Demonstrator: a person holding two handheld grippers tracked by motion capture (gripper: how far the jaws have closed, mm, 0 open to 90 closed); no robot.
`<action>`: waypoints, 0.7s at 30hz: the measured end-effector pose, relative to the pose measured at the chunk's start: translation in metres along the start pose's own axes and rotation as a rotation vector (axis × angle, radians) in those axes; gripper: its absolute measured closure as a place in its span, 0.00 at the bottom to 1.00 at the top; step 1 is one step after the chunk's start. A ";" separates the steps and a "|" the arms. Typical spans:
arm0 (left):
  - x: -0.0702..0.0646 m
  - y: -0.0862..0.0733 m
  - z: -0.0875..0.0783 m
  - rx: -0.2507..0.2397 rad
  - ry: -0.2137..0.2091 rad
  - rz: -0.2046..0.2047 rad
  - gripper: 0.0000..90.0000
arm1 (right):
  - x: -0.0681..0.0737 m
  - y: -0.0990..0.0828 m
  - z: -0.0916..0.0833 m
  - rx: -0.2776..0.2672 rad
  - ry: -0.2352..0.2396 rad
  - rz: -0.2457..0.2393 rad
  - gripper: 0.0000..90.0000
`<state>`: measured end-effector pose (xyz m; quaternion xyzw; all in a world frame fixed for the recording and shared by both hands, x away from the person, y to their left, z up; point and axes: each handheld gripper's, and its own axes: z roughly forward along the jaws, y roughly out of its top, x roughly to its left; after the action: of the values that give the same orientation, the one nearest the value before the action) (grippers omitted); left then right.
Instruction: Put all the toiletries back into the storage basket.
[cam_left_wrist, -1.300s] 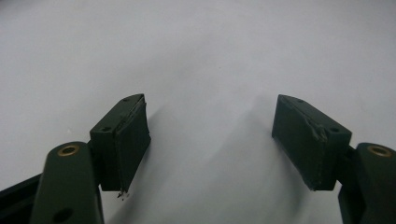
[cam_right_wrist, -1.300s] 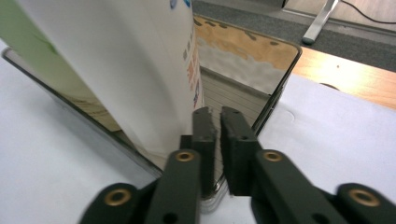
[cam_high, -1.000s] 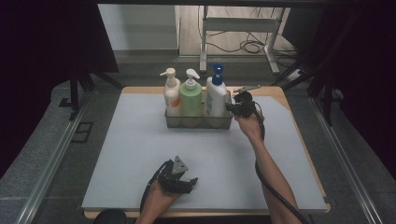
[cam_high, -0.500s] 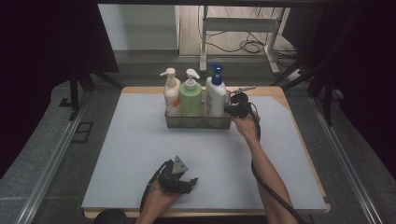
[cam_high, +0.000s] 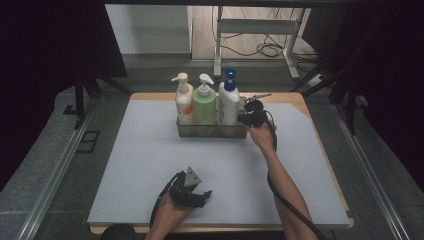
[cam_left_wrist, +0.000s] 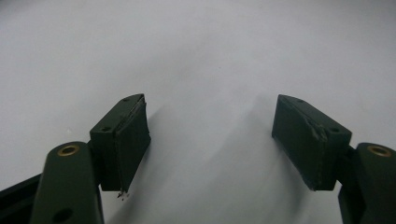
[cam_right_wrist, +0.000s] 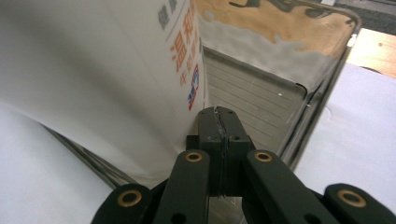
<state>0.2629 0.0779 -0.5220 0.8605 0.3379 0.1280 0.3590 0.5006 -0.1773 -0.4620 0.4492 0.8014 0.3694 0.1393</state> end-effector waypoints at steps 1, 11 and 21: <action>0.000 0.000 0.000 0.000 0.000 0.000 0.30 | 0.001 0.000 0.001 0.000 0.000 -0.001 0.99; 0.000 0.000 0.000 0.000 0.000 -0.001 0.30 | 0.012 0.003 0.006 0.007 0.007 -0.020 0.99; 0.000 0.000 0.000 0.000 0.000 0.000 0.30 | 0.013 0.002 0.007 0.013 0.006 -0.021 1.00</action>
<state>0.2629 0.0778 -0.5221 0.8605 0.3381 0.1278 0.3592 0.4984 -0.1631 -0.4643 0.4406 0.8090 0.3638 0.1378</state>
